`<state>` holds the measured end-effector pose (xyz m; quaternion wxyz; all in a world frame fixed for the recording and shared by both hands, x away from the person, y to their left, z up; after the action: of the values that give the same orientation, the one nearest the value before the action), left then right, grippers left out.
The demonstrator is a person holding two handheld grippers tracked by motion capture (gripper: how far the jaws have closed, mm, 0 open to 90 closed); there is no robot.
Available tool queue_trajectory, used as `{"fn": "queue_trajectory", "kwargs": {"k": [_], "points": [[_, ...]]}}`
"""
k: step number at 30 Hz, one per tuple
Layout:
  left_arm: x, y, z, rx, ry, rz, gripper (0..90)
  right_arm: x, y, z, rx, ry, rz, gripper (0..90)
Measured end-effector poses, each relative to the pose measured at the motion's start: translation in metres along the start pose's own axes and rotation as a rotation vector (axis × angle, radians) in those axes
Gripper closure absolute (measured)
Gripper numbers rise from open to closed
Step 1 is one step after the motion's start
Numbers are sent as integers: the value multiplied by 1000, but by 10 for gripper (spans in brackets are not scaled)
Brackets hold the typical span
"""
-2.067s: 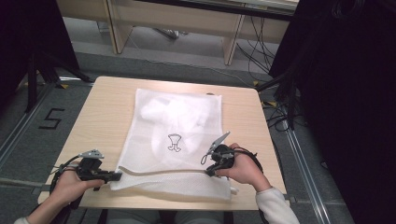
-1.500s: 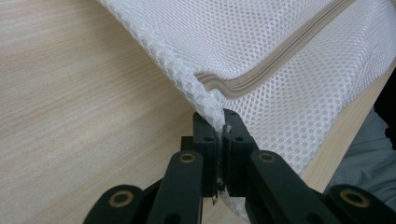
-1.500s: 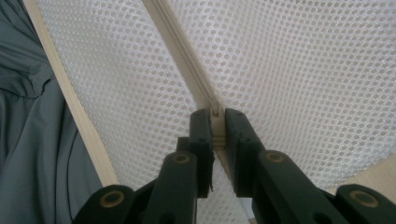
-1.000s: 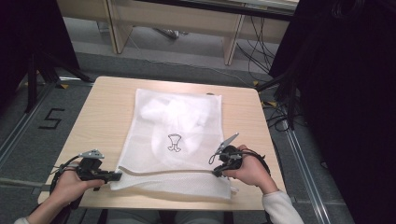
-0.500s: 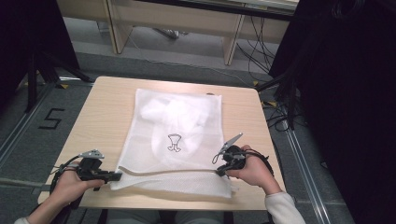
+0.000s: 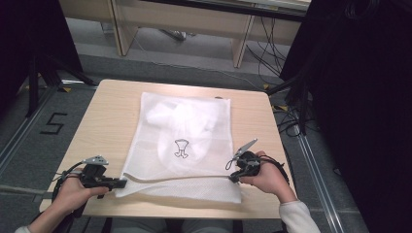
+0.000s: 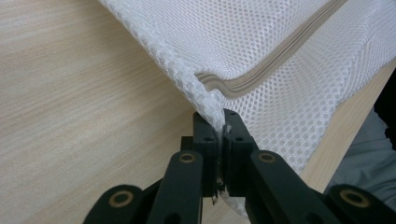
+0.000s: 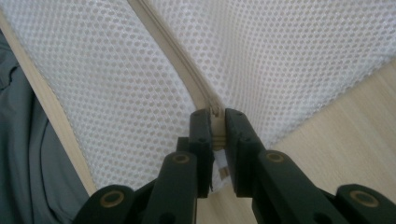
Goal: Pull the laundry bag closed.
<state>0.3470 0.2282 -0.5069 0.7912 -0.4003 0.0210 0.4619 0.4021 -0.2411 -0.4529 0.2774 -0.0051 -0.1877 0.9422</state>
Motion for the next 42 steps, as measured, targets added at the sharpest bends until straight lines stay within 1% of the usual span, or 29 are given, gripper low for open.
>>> {"fn": "queue_trajectory", "kwargs": {"k": [3, 4, 5, 6, 7, 8, 9, 10, 12, 14, 16, 17, 20, 21, 22, 26, 27, 28, 30, 31, 32, 33, 35, 37, 38, 39, 40, 41, 42], "points": [[0, 0, 0, -1, 1, 0, 856, -3, 4, 0, -4, -1, -1, 826], [0, 0, 0, -1, 2, 0, 855, -2, 5, 0, 5, -6, -25, 826], [0, 0, 0, 0, 2, 1, 855, -3, 6, 0, 0, -3, -9, 826], [0, 0, 0, -1, 3, 1, 855, -4, 7, 0, 2, -3, -10, 826], [0, 0, 0, 0, 1, 0, 855, -3, 8, -1, 4, -15, -19, 826], [-1, 0, -1, -21, -8, 3, 855, -3, 9, -1, 8, -6, -23, 826], [-1, 0, 0, -12, -8, 3, 855, -4, 9, -1, 12, -2, -25, 826], [0, 0, 0, -8, 3, 5, 855, -4, 10, -1, 16, -1, -31, 826], [0, 0, 0, -9, 2, 3, 855, -5, 11, -2, 19, -10, -33, 826], [0, 0, 0, -9, 2, 4, 854, -5, 11, -3, 27, -13, -23, 826], [0, 0, 0, -10, 2, 3, 854, -5, 11, -4, 29, -11, -36, 826], [0, 0, 0, -7, 4, 3, 854, -6, 11, -5, 28, -16, -22, 826], [0, 0, -1, -1, 4, -5, 849, -4, 11, -7, 41, -21, -32, 825], [0, 0, -1, 3, 1, -16, 844, -4, 11, -8, 47, -20, -29, 824], [0, 0, -1, -2, -3, -18, 835, -4, 11, -10, 51, -22, -30, 823], [-1, 1, -2, 5, -7, -32, 791, -4, 11, -11, 39, -25, -34, 799], [-1, 1, -2, 9, -15, -45, 766, -4, 11, -11, 33, -29, -43, 775], [-1, 1, -3, -20, -32, -57, 732, -3, 11, -11, 24, -29, -73, 734], [0, -1, 0, -55, -58, -82, 656, -5, 10, -11, -13, -36, -66, 701], [1, -2, 2, -71, -71, -93, 618, -5, 11, -11, -27, -45, -71, 689], [1, -3, 2, -97, -69, -85, 584, -5, 11, -11, -43, -52, -87, 675], [1, -3, 4, -115, -74, -83, 553, -5, 11, -12, -66, -42, -91, 666], [3, -5, 6, -160, -85, -70, 491, -6, 12, -12, -116, -24, -121, 647], [4, -6, 8, -192, -98, -64, 440, -9, 14, -13, -220, 6, -170, 635], [5, -7, 9, -200, -103, -60, 420, -10, 16, -15, -290, 16, -206, 633], [6, -7, 9, -207, -101, -48, 401, -10, 19, -13, -314, 32, -240, 631], [7, -7, 10, -206, -113, -45, 377, -12, 21, -13, -337, 62, -256, 626], [7, -7, 10, -207, -120, -47, 359, -11, 23, -13, -357, 78, -303, 624], [7, -7, 10, -209, -121, -47, 354, -11, 25, -14, -400, 104, -329, 621]]}}
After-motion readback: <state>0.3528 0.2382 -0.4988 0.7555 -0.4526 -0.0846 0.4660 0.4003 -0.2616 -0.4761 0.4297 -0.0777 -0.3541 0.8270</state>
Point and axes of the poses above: each handheld gripper's, and its own axes: z roughly backward along the jaws, y roughly out of its underside, x roughly to its left, the point moved 1 cm from there along -z, roughly forward along the jaws, and after that the axes turned 2 degrees about z, right-handed, at the moved point
